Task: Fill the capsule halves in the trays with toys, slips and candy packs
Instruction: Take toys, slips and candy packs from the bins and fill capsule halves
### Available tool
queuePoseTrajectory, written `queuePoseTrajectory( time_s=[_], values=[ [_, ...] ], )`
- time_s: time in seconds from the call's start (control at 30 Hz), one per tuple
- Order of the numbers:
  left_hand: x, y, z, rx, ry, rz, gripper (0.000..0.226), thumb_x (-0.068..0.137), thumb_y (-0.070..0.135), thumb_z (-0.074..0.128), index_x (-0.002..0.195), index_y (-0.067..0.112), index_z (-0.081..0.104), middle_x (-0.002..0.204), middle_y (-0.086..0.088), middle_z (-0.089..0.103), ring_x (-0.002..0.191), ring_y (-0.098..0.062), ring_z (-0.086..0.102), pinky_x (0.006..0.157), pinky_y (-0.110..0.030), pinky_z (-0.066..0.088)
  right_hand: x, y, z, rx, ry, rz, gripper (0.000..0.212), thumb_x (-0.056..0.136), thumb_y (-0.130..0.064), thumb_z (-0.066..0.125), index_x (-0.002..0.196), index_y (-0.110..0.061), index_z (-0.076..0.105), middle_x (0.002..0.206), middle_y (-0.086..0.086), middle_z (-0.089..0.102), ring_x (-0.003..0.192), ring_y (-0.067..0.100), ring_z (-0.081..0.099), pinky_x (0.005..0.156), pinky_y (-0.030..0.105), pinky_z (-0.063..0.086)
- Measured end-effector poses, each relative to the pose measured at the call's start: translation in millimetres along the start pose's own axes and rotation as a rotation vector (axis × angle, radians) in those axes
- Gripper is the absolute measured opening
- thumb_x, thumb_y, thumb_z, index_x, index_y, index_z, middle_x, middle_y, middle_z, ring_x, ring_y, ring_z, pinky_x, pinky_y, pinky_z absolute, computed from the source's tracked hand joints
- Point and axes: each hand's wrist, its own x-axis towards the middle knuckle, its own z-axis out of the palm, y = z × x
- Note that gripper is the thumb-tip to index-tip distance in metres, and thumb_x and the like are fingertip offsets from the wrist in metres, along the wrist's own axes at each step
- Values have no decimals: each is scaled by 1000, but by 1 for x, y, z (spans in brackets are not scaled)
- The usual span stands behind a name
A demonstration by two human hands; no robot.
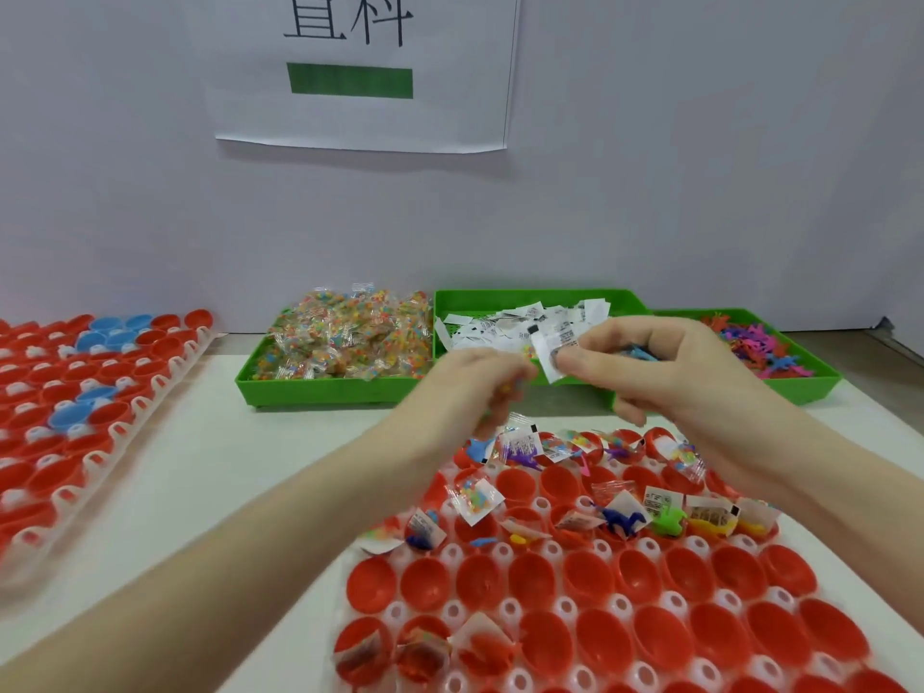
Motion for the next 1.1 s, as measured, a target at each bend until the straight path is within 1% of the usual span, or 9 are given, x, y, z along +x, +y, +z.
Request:
queuePoseTrajectory(
  time_s=[0.13,0.27,0.47,0.6,0.67,0.77,0.87,0.97,1.1],
  values=[
    [-38,5,15,-386,-85,8,19,79,13,59,65,10,72,58,5,65,53,-4,61,54,-12,48,-27,-5,6,37,9,-81,25,49,-42,71,61,-19,69,59,6,44,43,6,34,49,15,34],
    [-60,4,23,-577,-156,-116,23,63,29,59,59,13,75,71,-5,72,64,-11,69,57,-14,51,-47,-2,9,-39,91,-132,21,55,-31,76,60,-13,67,47,-6,34,43,4,31,45,9,28],
    [-87,3,30,-479,-45,-41,27,90,14,51,81,-6,67,77,-8,68,66,-8,66,62,-13,52,-74,1,17,-178,183,-243,45,47,-55,80,80,-29,64,50,-19,44,41,3,35,44,7,28],
    [-98,2,27,-440,-73,-80,26,85,16,54,87,-8,67,75,-7,68,62,-8,66,64,-13,53,-86,1,19,-18,-6,-155,21,78,-36,54,94,-47,63,67,-19,45,54,-3,45,64,13,41],
    [-106,3,28,-375,-110,-80,25,82,19,55,88,-2,68,68,-4,67,59,-5,64,62,-11,51,-95,-1,17,7,-24,-184,31,84,-24,47,93,-49,61,70,-18,45,55,-3,46,64,13,43],
    [-114,5,28,-301,-125,-78,32,74,29,58,89,3,71,70,-4,66,60,-4,63,64,-12,49,-108,-10,16,-12,-16,-315,34,82,-25,61,112,-40,55,70,-17,54,62,-3,54,68,7,45],
    [-121,3,26,-230,-101,-41,37,70,33,59,91,6,72,79,-4,69,64,-5,65,76,-16,50,-113,-17,16,92,100,-311,46,52,-17,71,96,-29,66,63,-7,68,60,2,64,62,10,50],
    [-126,5,26,-185,-35,39,30,69,30,63,85,6,74,68,-1,69,58,-5,64,63,-12,49,-116,-23,16,182,137,-269,23,41,-25,71,63,-27,74,61,-6,70,55,5,67,54,11,50],
    [-131,8,23,-130,58,139,21,74,15,67,78,-5,70,57,-2,65,50,-4,63,52,-11,48,-121,-30,16,267,22,-164,30,47,-30,65,75,-25,74,60,3,70,52,10,66,51,15,52]
  ],
)
